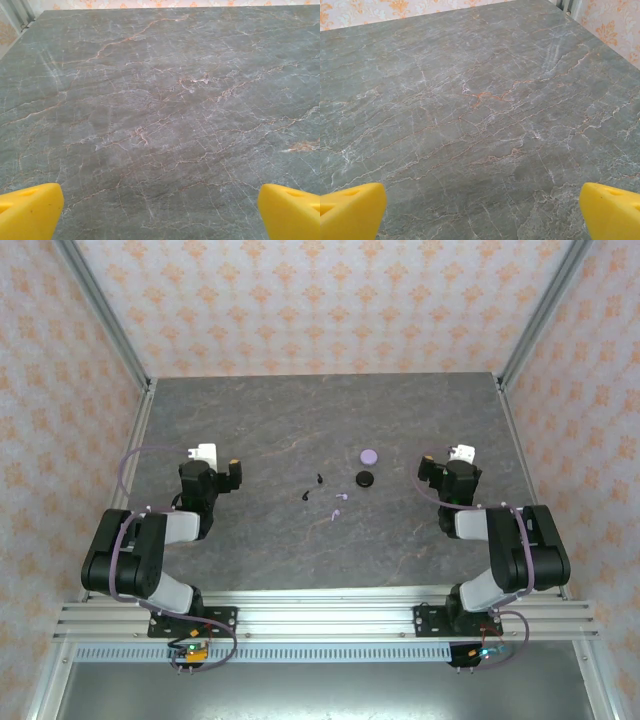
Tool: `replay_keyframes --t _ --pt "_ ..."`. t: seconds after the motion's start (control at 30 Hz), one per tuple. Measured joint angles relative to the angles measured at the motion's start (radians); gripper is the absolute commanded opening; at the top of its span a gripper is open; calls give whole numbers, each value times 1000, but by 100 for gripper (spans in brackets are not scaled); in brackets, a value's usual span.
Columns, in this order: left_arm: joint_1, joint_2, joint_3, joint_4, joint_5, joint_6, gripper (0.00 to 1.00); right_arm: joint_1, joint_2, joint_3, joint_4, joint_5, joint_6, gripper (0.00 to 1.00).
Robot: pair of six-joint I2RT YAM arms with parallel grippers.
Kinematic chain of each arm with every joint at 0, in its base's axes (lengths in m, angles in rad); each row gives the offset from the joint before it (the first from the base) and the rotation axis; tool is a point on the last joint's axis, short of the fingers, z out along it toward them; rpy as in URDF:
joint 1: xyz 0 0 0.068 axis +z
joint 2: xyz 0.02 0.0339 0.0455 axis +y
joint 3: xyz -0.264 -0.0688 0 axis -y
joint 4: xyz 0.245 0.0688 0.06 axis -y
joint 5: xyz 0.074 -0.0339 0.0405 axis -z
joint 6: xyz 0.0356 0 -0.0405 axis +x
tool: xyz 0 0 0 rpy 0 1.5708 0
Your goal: Insert wireless bluetooth earbuds into charging case
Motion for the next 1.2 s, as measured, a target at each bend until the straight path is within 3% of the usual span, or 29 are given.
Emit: replay_keyframes --t 0.8,0.9,1.07,1.2 --pt "0 0 0 -1 0 0 100 0 0 0 0 0 0 99" --pt "0 -13 25 -71 -19 -8 100 0 -3 0 -3 1 0 99" --pt "0 -154 80 -226 -72 -52 100 0 -100 49 -194 38 32 99" --pt "0 -279 126 -365 -76 -108 100 0 -178 206 -446 44 98 99"
